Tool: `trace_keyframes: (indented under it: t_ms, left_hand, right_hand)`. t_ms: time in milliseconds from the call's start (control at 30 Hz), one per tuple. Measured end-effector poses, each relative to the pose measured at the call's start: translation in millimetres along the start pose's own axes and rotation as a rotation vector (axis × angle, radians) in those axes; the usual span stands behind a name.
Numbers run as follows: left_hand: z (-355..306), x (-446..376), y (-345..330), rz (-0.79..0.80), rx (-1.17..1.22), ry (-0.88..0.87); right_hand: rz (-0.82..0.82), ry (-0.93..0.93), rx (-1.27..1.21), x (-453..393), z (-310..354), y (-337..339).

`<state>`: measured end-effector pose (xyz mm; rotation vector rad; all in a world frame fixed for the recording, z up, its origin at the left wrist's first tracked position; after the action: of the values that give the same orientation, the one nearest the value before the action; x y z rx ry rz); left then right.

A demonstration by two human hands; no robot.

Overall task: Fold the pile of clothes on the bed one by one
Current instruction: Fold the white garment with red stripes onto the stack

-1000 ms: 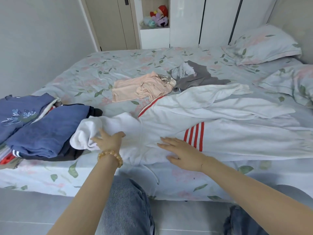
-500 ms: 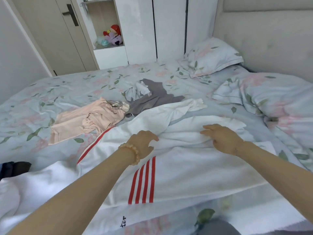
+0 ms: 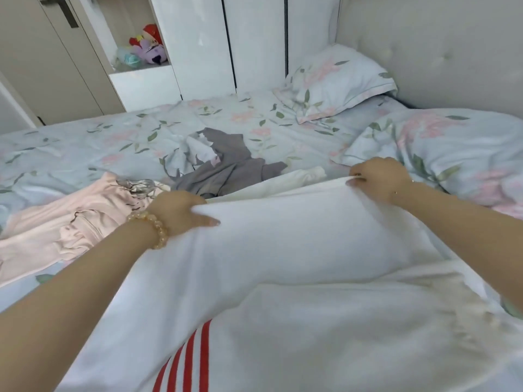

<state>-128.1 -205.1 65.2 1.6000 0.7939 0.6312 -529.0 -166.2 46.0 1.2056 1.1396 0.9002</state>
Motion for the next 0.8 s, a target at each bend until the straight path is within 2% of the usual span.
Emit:
trace_keyframes:
  t_ms: [67, 133, 167, 200, 267, 333, 367, 433, 467, 533, 567, 633, 667, 700, 733, 800]
  left_hand:
    - [6, -8, -2, 0.051, -0.097, 0.069]
    - [6, -11, -21, 0.158, -0.125, 0.032]
    - [3, -10, -30, 0.173, -0.122, -0.052]
    - [0, -7, -36, 0.15, -0.091, -0.14]
    - [-10, 2, -39, 0.074, -0.042, -0.307]
    - [-23, 20, -41, 0.078, -0.018, -0.389]
    - [-29, 31, -46, 0.137, -0.025, -0.376]
    - [-39, 48, -53, 0.33, 0.006, -0.277]
    - [-40, 52, -58, 0.398, 0.082, -0.189]
    - [-41, 49, -63, 0.363, 0.176, -0.07]
    - [-41, 44, -63, 0.309, 0.115, -0.073]
    - [-40, 36, -67, 0.284, -0.049, -0.078]
    - [-41, 35, -70, 0.302, -0.094, -0.067]
    - [-42, 34, -72, 0.327, -0.124, -0.064]
    - [-43, 35, -75, 0.341, -0.126, -0.065]
    - [-43, 34, -77, 0.325, -0.083, -0.083]
  right_hand:
    - [0.229, -0.077, -0.103, -11, 4, -13]
    - [0.44, -0.039, -0.18, -7, 10, -30]
    - [0.457, 0.003, -0.228, -2, 11, -35]
    - [0.398, 0.037, -0.297, 3, 9, -35]
    - [0.129, 0.095, -0.432, 20, 1, -22]
    - [0.041, 0.224, -0.518, 50, -6, -11]
    - [0.106, 0.315, -0.498, 68, -7, -9]
    - [0.41, 0.381, -0.38, 103, -8, -16]
    - [0.539, 0.35, -0.33, 115, -12, -21]
    - [0.594, 0.233, -0.382, 120, -24, -19]
    - [0.53, 0.165, -0.469, 116, -29, -14]
    - [0.286, -0.028, -0.567, 103, -39, -3]
    - [0.184, -0.153, -0.555, 95, -44, -4]
    - [0.163, -0.268, -0.508, 88, -46, -7]
    - [0.221, -0.347, -0.441, 82, -46, -14]
    - [0.412, -0.382, -0.391, 74, -39, -34]
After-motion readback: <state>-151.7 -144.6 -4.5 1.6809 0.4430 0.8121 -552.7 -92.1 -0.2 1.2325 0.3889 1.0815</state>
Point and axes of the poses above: each hand's wrist, its own x-axis away from the middle knuckle, its own y-axis out of the back of the hand, z = x × y, the point moved 3 cm from there along -x, towards the middle knuckle, and after that the axes turned 10 degrees about -y, right-handed, at the moved point
